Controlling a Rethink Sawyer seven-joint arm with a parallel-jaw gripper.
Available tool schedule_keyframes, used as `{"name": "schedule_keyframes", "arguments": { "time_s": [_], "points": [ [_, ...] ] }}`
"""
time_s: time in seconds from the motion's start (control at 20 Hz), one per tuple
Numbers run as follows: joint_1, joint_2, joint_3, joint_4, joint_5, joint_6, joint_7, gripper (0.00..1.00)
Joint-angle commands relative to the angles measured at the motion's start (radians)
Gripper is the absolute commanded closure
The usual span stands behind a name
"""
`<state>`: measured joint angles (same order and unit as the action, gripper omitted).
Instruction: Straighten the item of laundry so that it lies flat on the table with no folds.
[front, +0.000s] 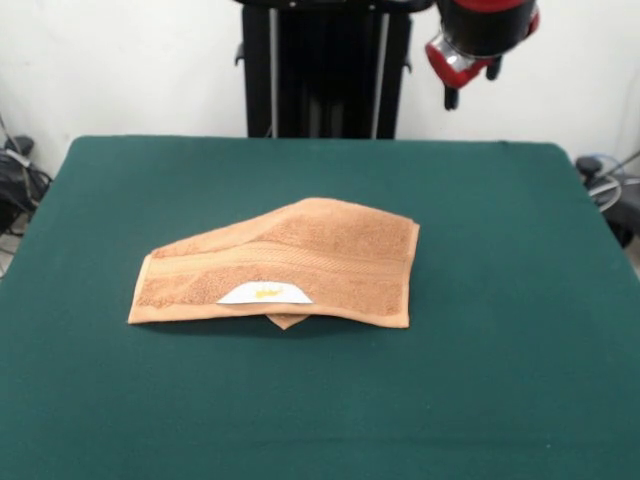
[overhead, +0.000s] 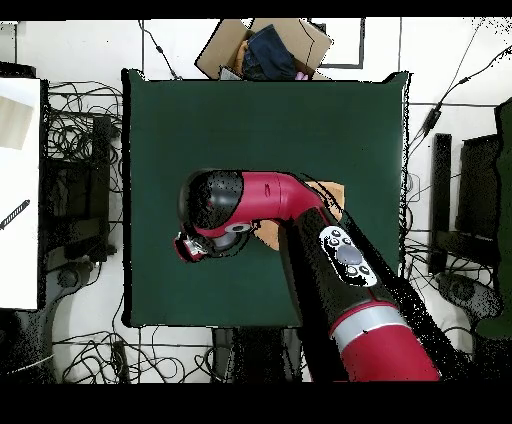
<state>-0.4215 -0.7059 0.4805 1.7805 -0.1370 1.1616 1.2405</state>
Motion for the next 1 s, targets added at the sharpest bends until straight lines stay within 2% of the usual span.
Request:
{"name": "schedule_keyframes", "arguments": {
  "time_s": [0.05,1.0],
  "points": [
    [0.023,0.004,-0.062,0.048,0.023,-0.091,0.219,0.00],
    [0.036,0.015,-0.066,0.034,0.019,-0.107,0.224,0.00]
  ]
}}
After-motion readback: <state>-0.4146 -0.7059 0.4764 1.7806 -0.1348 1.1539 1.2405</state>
